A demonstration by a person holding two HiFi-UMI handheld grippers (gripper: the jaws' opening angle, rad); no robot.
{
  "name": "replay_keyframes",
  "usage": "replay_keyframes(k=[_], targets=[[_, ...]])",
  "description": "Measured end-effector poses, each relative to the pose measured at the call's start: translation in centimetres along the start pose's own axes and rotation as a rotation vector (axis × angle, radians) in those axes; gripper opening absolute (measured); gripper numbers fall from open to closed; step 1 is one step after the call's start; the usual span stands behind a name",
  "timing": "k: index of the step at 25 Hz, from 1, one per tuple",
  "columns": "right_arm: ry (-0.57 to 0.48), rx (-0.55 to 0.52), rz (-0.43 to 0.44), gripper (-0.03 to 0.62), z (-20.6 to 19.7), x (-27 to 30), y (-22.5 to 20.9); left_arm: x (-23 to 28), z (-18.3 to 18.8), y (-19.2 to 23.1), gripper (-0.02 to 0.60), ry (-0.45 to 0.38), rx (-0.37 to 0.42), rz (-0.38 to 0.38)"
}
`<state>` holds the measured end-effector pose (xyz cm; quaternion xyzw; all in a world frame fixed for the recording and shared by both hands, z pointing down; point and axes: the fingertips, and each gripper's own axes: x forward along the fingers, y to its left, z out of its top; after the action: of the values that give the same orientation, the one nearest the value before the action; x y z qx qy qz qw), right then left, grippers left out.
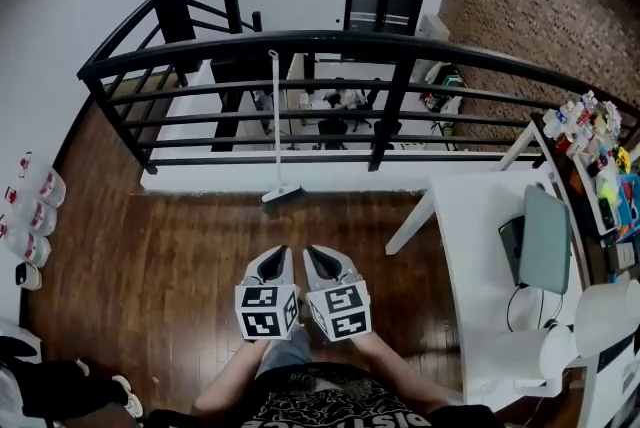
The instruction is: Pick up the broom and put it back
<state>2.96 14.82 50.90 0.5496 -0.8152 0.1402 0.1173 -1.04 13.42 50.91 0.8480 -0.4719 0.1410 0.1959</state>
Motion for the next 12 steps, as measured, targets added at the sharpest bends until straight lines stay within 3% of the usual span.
replay_keyframes(k=[12], targets=[[0.034,-0.039,-0.015,0.0,6.4,14.3,-0.2,7.6,8.1,11.4,0.005,-0.034,-0.06,-0.025]])
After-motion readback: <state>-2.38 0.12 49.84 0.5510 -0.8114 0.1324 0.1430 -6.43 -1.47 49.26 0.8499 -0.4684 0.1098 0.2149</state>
